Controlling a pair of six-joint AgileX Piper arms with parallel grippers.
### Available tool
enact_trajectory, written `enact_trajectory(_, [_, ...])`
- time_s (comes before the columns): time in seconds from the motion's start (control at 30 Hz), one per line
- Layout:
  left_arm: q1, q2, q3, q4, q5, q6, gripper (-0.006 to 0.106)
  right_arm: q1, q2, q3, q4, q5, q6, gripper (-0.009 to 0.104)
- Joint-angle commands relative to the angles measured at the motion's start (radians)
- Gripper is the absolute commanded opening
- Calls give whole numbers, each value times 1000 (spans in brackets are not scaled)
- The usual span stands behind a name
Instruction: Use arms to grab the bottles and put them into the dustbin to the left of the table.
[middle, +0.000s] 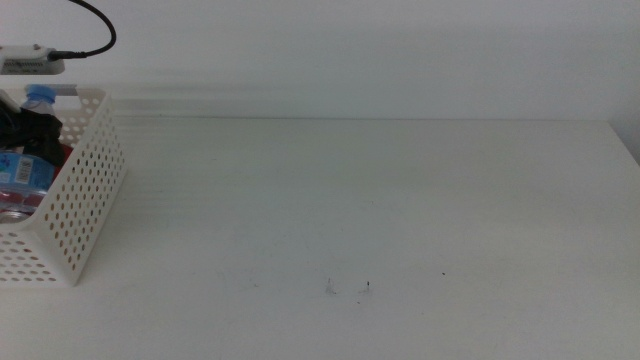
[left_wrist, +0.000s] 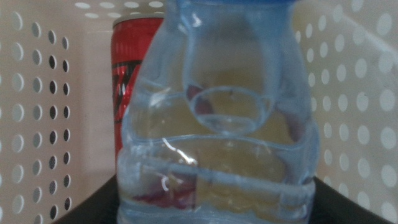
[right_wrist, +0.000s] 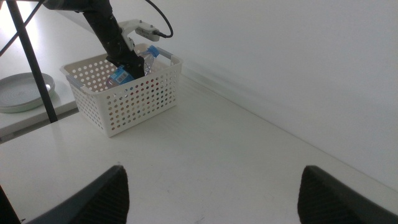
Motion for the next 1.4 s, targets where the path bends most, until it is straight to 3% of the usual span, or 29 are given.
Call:
enact_trajectory(0.0, [1,-4,-16,-23,-8,3,46,0,-4,-5,-3,-9,-2,82])
enact_trajectory(0.07, [1,-4,-18,-18,-14,3,76,0,-4,-5,-3,-9,-2,82])
enact_trajectory(0.13, [1,-4,-22,-14,-8,-1,92,0,-4,-5,-3,-9,-2,82])
enact_trajectory(0.17, [-1,-9,-22,-14,-4,-1,94,0,-4,-5,-3,-9,-2,82])
enact_trajectory(0.77, [-96,-294,-21,9,67,-127,94,0,-4,-5,-3,-9,-2,82])
enact_trajectory(0.93, [-183,-394,-18,-1,91,-139,94,0,-4,-5,-3,-9,-2,82])
enact_trajectory(1.37, [-466,-787,303,-42,-182,-157,94,0,-4,-5,-3,-9,-2,82])
